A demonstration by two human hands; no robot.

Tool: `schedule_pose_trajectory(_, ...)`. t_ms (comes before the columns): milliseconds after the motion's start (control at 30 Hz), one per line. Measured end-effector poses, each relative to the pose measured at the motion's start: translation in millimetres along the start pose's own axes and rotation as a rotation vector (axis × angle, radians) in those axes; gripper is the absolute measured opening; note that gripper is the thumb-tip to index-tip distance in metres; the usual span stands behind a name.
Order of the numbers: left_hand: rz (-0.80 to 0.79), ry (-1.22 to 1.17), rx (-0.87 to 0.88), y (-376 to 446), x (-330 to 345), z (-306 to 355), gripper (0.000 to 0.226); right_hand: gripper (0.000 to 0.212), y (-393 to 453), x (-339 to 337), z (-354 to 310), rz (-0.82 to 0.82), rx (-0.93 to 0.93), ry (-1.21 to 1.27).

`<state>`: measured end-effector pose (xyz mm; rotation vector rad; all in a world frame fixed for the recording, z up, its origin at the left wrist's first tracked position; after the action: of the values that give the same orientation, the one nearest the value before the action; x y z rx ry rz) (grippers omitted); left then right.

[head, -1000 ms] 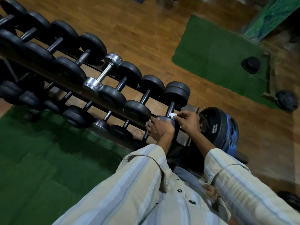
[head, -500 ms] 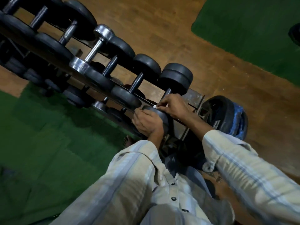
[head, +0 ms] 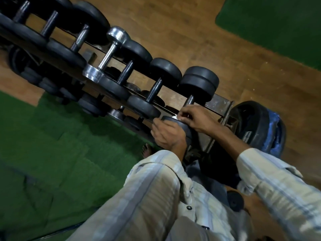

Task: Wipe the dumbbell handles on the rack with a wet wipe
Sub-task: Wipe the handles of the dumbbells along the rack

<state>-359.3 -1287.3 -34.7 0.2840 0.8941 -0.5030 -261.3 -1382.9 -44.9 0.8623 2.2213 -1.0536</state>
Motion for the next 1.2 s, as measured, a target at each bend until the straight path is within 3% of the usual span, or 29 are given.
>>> schedule_pose_trajectory(133,-0.035,0.011,-0.015,-0.4,2.0,-2.0,0.051,0.003,-16.3,8.2,4.6,0.072,0.185,0.266)
schedule_pose_trajectory(300,-0.062,0.038,-0.010,1.0,2.1,-2.8,0.047,0.006,-18.2,17.5,8.0,0.016,0.515,0.613)
schedule_pose_trajectory(467,-0.080,0.054,-0.008,0.6,2.6,-1.3,0.036,0.013,-15.3,32.7,28.2,0.054,0.738,0.584)
schedule_pose_trajectory(900,-0.059,0.043,0.027,2.7,4.5,0.3,0.035,0.029,-6.5,39.5,33.8,-0.071,0.794,0.827)
schedule_pose_trajectory(1133,-0.049,0.051,0.023,2.1,7.1,-2.4,0.031,0.034,-11.0,34.1,25.5,-0.210,0.803,1.115)
schedule_pose_trajectory(1200,-0.051,0.054,0.025,1.2,7.1,-1.8,0.030,0.008,-6.1,32.8,13.3,-0.256,0.777,1.111)
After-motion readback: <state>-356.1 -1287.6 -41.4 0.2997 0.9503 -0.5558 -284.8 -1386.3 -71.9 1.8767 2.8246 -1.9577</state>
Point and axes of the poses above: each hand's wrist, its own y-axis towards the middle knuckle, its own x-axis out of the palm, z = x × y, the point moved 2 cm from there along y, towards the middle knuckle, and after that the axes turned 15 degrees about x, right-handed, at the moved point
